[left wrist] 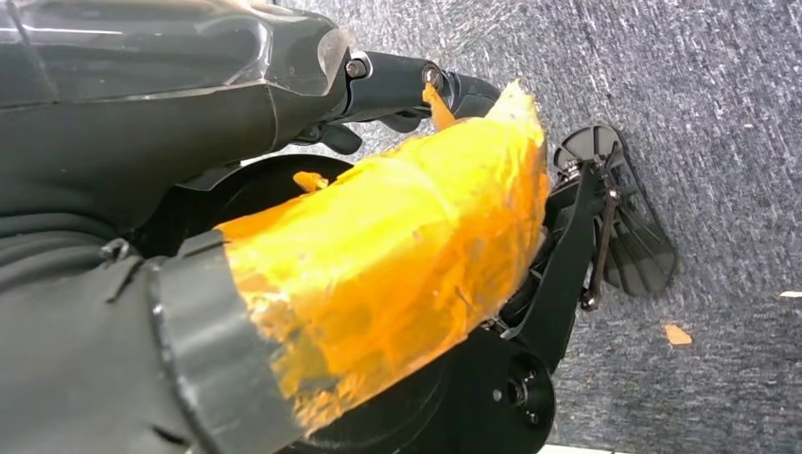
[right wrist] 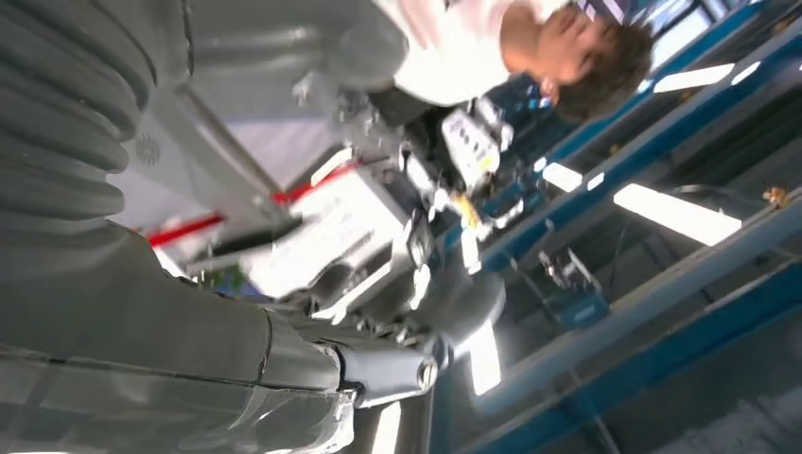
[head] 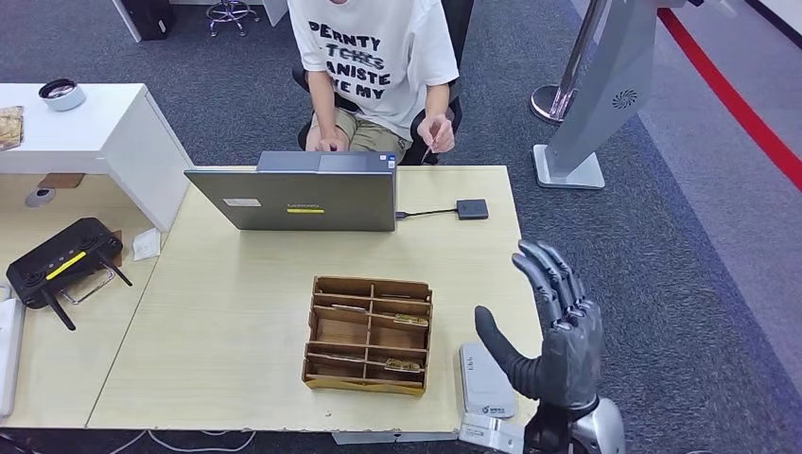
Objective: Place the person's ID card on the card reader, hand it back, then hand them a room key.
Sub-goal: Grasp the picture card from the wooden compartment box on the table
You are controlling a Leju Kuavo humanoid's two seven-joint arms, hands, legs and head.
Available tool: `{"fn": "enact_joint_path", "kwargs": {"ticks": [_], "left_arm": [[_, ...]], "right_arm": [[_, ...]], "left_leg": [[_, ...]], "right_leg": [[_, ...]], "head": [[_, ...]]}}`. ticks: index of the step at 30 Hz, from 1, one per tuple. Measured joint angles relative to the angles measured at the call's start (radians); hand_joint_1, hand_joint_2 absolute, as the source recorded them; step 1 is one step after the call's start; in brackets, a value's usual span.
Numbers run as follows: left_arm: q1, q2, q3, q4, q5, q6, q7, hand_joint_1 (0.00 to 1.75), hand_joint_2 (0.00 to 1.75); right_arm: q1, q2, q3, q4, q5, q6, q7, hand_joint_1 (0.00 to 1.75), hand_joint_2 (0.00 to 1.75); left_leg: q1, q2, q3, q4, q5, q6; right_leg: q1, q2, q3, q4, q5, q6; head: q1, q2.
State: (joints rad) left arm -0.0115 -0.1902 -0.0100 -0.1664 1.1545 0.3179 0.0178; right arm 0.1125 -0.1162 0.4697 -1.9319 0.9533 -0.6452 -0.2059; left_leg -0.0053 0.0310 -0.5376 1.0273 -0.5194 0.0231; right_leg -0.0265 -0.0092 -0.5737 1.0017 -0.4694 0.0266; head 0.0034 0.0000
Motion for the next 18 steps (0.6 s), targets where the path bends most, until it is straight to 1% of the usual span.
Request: {"fn": "enact_joint_path", "kwargs": {"ticks": [6, 11, 12, 14, 16, 18], "left_arm": [[0.004, -0.005, 0.029, -0.003, -0.009, 0.0, -0.004, 0.0, 0.0], [0.005, -0.005, 0.042, -0.006, -0.024, -0.002, -0.001, 0.0, 0.0], [0.006, -0.005, 0.045, -0.007, -0.028, -0.003, 0.0, 0.0, 0.0], [0.006, -0.006, 0.053, -0.008, -0.037, -0.003, 0.003, 0.0, 0.0], [0.006, -0.006, 0.059, -0.008, -0.045, -0.004, 0.004, 0.0, 0.0], [0.006, -0.006, 0.063, -0.008, -0.052, -0.004, 0.005, 0.0, 0.0]], "right_arm": [[0.013, -0.015, 0.086, 0.015, -0.031, 0.028, 0.03, 1.75, 1.75], [-0.024, -0.031, 0.141, 0.075, -0.014, 0.108, 0.083, 1.73, 1.75], [-0.034, -0.035, 0.15, 0.088, -0.004, 0.125, 0.098, 1.67, 1.75], [-0.056, -0.042, 0.166, 0.116, 0.011, 0.16, 0.131, 1.4, 1.75], [-0.076, -0.048, 0.176, 0.144, 0.02, 0.184, 0.158, 0.99, 1.75], [-0.093, -0.051, 0.183, 0.172, 0.029, 0.197, 0.177, 0.71, 1.75]], "left_leg": [[0.0, 0.0, 0.0, 0.0, 0.0, 0.0], [0.0, 0.0, 0.0, 0.0, 0.0, 0.0], [0.0, 0.0, 0.0, 0.0, 0.0, 0.0], [0.0, 0.0, 0.0, 0.0, 0.0, 0.0], [0.0, 0.0, 0.0, 0.0, 0.0, 0.0], [0.0, 0.0, 0.0, 0.0, 0.0, 0.0]], "right_leg": [[0.0, 0.0, 0.0, 0.0, 0.0, 0.0], [0.0, 0.001, 0.0, 0.0, 0.0, 0.0], [0.0, 0.0, 0.0, 0.0, 0.0, 0.0], [0.0, 0.0, 0.0, 0.0, 0.0, 0.0], [0.0, 0.0, 0.0, 0.0, 0.0, 0.0], [0.0, 0.0, 0.0, 0.0, 0.0, 0.0]], "head": [[0.0, 0.0], [0.0, 0.0], [0.0, 0.0], [0.0, 0.0], [0.0, 0.0], [0.0, 0.0]]}}
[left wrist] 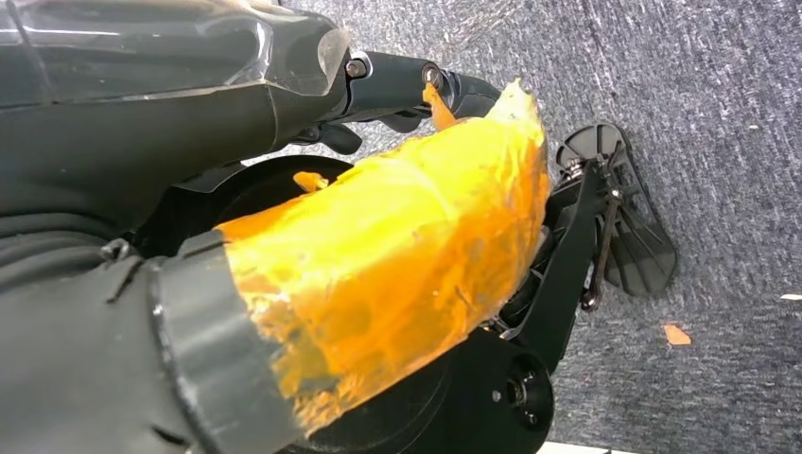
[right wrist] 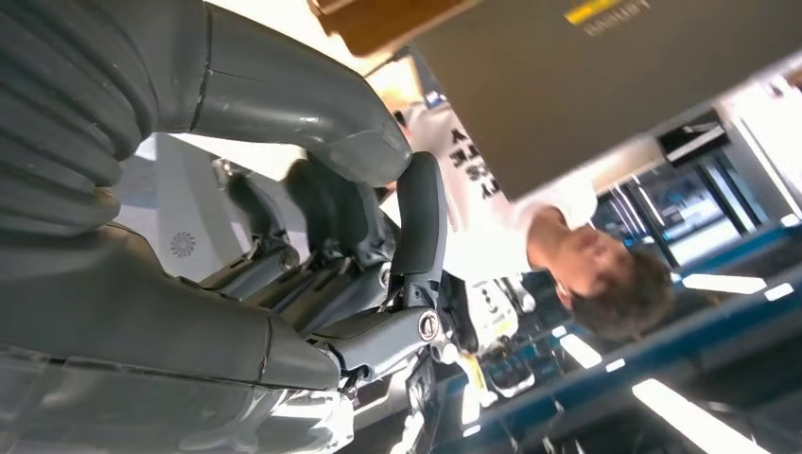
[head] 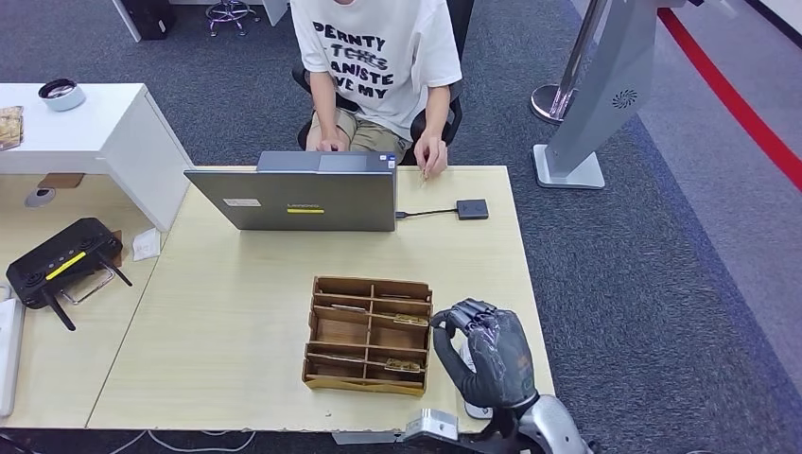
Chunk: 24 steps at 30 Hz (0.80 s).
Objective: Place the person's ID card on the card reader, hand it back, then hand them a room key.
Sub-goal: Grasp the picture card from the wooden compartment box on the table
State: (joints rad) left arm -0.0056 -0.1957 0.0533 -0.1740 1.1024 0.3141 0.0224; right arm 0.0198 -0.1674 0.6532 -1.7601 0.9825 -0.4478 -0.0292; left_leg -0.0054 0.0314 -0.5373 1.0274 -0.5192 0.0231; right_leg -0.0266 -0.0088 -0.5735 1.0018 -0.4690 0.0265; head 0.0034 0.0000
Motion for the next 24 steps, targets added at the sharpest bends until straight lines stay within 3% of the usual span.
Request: {"fn": "enact_joint_path", "kwargs": {"ticks": [2, 6, 10, 16, 21, 24], "left_arm": [[0.0, 0.0, 0.004, 0.0, -0.007, 0.0, 0.001, 0.0, 0.0], [0.0, 0.0, 0.012, 0.0, -0.02, 0.0, 0.005, 0.0, 0.0], [0.0, 0.0, 0.024, -0.001, -0.032, -0.001, 0.008, 0.0, 0.0], [0.001, 0.0, 0.045, -0.004, -0.043, -0.002, 0.008, 0.0, 0.0], [0.003, -0.002, 0.059, -0.009, -0.044, -0.003, 0.008, 0.0, 0.0], [0.003, -0.005, 0.071, -0.009, -0.044, -0.003, 0.005, 0.0, 0.0]], "right_arm": [[-0.015, -0.003, 0.006, 0.024, 0.007, 0.01, 0.014, 0.63, 1.75], [-0.046, -0.004, 0.012, 0.071, 0.012, 0.029, 0.041, 0.73, 1.75], [-0.074, -0.004, 0.014, 0.117, 0.017, 0.04, 0.064, 1.18, 1.75], [-0.088, -0.004, 0.013, 0.151, 0.02, 0.051, 0.076, 1.31, 1.75], [-0.089, -0.004, 0.013, 0.164, 0.02, 0.058, 0.081, 1.28, 1.75], [-0.089, -0.004, 0.014, 0.164, 0.015, 0.069, 0.08, 0.97, 1.75]], "left_leg": [[0.0, 0.0, 0.0, 0.0, 0.0, 0.0], [0.0, 0.0, 0.0, 0.0, 0.0, 0.0], [0.0, 0.0, 0.0, 0.0, 0.0, 0.0], [0.0, 0.0, 0.0, 0.0, 0.0, 0.0], [0.0, 0.0, 0.0, 0.0, 0.0, 0.0], [0.0, 0.0, 0.0, 0.0, 0.0, 0.0]], "right_leg": [[0.0, 0.0, 0.0, 0.0, 0.0, 0.0], [0.0, 0.0, 0.0, 0.0, 0.0, 0.0], [0.0, 0.0, 0.0, 0.0, 0.0, 0.0], [0.0, 0.0, 0.0, 0.0, 0.0, 0.0], [0.0, 0.0, 0.0, 0.0, 0.0, 0.0], [0.0, 0.0, 0.0, 0.0, 0.0, 0.0]], "head": [[0.0, 0.0], [0.0, 0.0], [0.0, 0.0], [0.0, 0.0], [0.0, 0.0], [0.0, 0.0]]}}
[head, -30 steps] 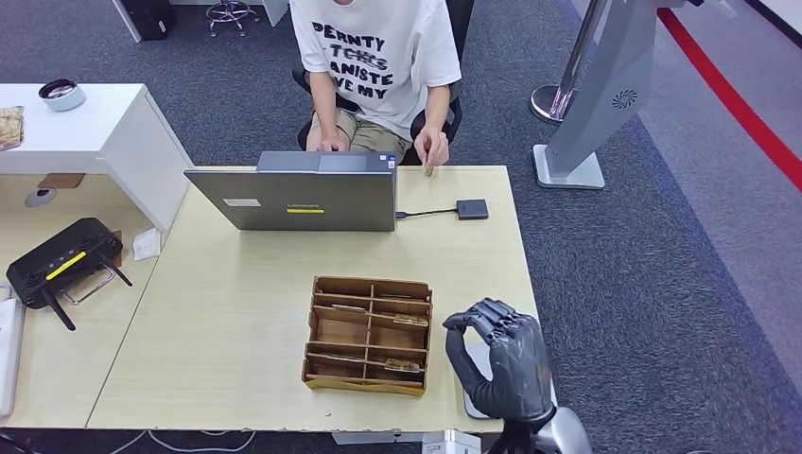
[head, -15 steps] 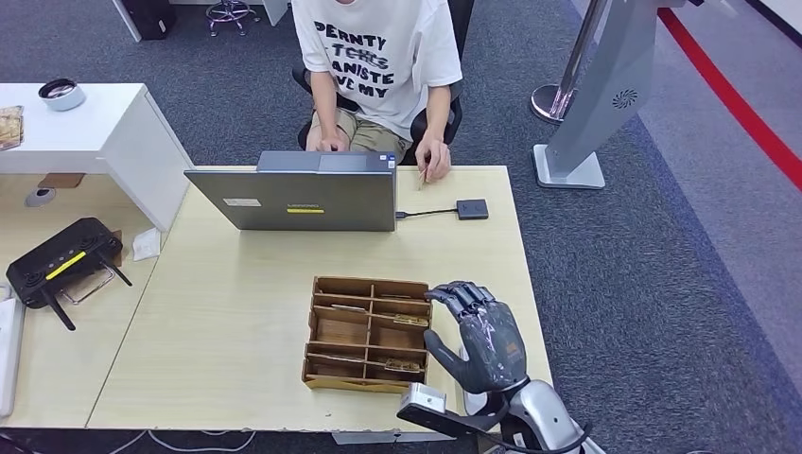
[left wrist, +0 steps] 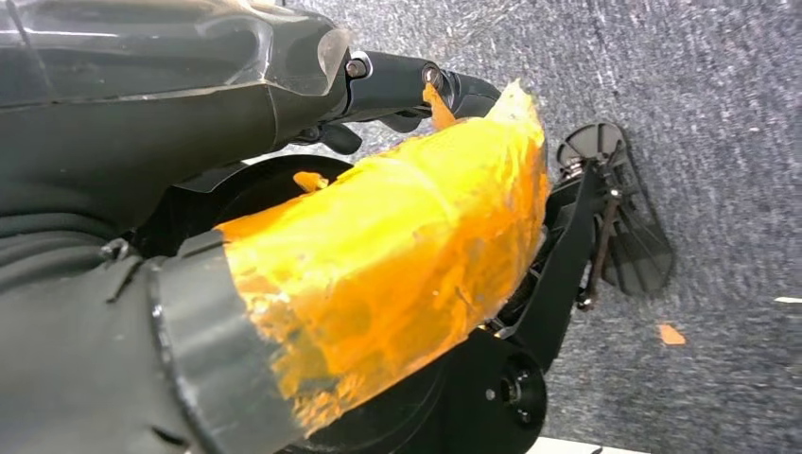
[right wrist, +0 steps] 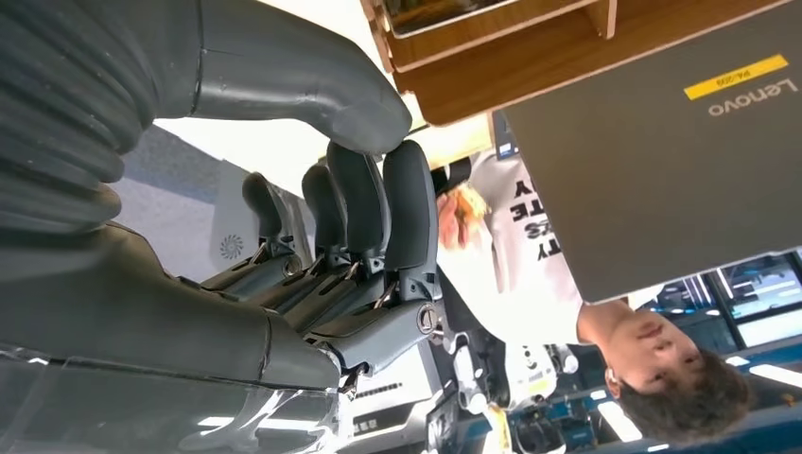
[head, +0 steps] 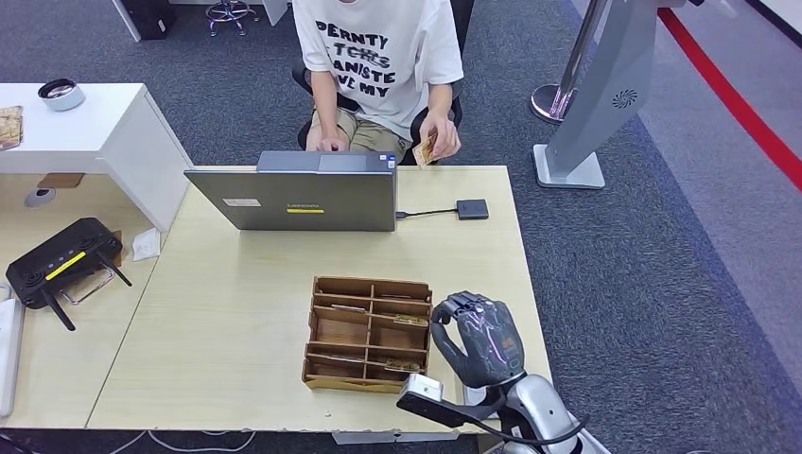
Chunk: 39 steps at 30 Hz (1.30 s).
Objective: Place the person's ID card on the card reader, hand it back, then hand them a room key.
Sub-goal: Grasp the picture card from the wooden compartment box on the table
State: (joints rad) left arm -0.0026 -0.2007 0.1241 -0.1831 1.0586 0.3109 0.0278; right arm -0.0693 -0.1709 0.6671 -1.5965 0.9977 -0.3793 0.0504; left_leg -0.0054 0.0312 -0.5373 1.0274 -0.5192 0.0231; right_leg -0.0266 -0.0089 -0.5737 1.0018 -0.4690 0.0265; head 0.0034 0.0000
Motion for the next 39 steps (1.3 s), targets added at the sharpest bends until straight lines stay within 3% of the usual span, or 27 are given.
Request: {"fn": "enact_joint_path", "kwargs": {"ticks": [1, 5, 13, 29, 39], "left_arm": [[0.0, -0.001, 0.003, 0.0, 0.0, 0.0, -0.002, 0.0, 0.0], [0.001, -0.005, 0.019, -0.001, 0.001, 0.002, -0.01, 0.0, 0.0], [0.006, -0.014, 0.054, -0.011, -0.001, 0.003, -0.023, 0.0, 0.0], [0.008, -0.023, 0.107, -0.017, -0.049, 0.005, -0.016, 0.0, 0.0], [0.008, -0.027, 0.134, -0.023, -0.092, 0.006, -0.002, 0.0, 0.0]], "right_arm": [[0.0, 0.0, 0.001, -0.002, -0.002, 0.001, -0.002, 0.87, 1.75], [0.001, 0.0, 0.006, -0.027, -0.018, 0.002, -0.02, 0.92, 1.75], [0.002, -0.013, 0.045, -0.13, -0.083, 0.025, -0.057, 0.7, 1.75], [-0.03, -0.019, 0.132, -0.151, -0.145, 0.074, -0.051, 0.8, 1.75], [-0.083, 0.015, 0.155, -0.084, -0.093, 0.068, 0.006, 0.72, 1.75]], "left_leg": [[0.0, 0.0, 0.0, 0.0, 0.0, 0.0], [0.0, 0.0, 0.0, 0.0, 0.0, 0.0], [0.0, 0.0, 0.0, 0.0, 0.0, 0.0], [0.0, 0.0, 0.0, 0.0, 0.0, 0.0], [0.0, 0.0, 0.0, 0.0, 0.0, 0.0]], "right_leg": [[0.0, 0.0, 0.0, 0.0, 0.0, 0.0], [0.0, 0.0, 0.0, 0.0, 0.0, 0.0], [0.0, 0.0, 0.0, 0.0, 0.0, 0.0], [0.0, 0.0, 0.0, 0.0, 0.0, 0.0], [0.0, 0.0, 0.0, 0.0, 0.0, 0.0]], "head": [[0.0, 0.0], [0.0, 0.0], [0.0, 0.0], [0.0, 0.0], [0.0, 0.0]]}}
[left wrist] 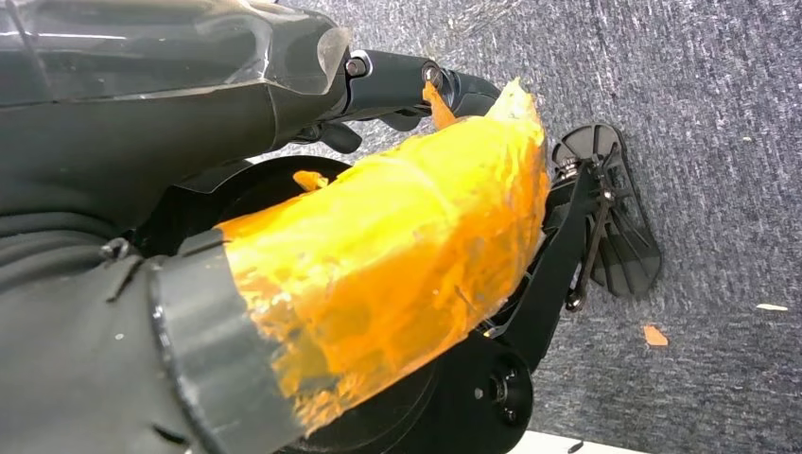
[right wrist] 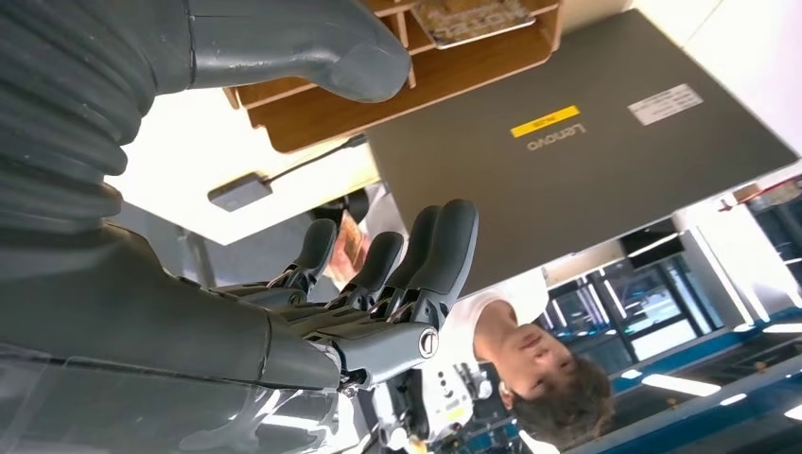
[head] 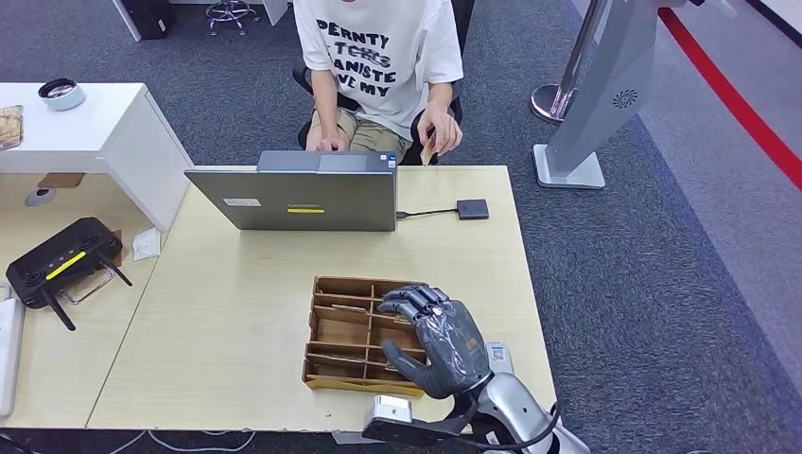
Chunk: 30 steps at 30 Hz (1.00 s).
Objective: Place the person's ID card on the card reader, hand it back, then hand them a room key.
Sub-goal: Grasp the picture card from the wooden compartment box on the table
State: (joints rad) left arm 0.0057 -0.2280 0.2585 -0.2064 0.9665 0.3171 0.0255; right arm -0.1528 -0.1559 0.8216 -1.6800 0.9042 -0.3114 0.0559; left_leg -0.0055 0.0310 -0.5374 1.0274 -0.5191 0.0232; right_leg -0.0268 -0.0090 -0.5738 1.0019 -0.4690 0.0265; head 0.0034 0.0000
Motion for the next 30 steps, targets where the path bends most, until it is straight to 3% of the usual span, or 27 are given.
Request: {"fn": "enact_joint_path", "kwargs": {"ticks": [11, 30], "left_arm": [[0.004, -0.008, 0.049, -0.007, -0.052, 0.002, 0.012, 0.0, 0.0], [0.005, -0.019, 0.11, -0.019, -0.144, 0.002, 0.032, 0.0, 0.0]], "right_arm": [[-0.002, 0.002, 0.0, 0.027, 0.091, -0.008, 0.042, 0.71, 1.75], [0.009, 0.002, 0.009, 0.045, 0.129, 0.038, 0.088, 0.75, 1.75]], "left_leg": [[0.0, 0.0, 0.0, 0.0, 0.0, 0.0], [0.0, 0.0, 0.0, 0.0, 0.0, 0.0]], "right_leg": [[0.0, 0.0, 0.0, 0.0, 0.0, 0.0], [-0.001, 0.0, 0.0, 0.0, 0.0, 0.0]], "head": [[0.0, 0.0], [0.0, 0.0]]}}
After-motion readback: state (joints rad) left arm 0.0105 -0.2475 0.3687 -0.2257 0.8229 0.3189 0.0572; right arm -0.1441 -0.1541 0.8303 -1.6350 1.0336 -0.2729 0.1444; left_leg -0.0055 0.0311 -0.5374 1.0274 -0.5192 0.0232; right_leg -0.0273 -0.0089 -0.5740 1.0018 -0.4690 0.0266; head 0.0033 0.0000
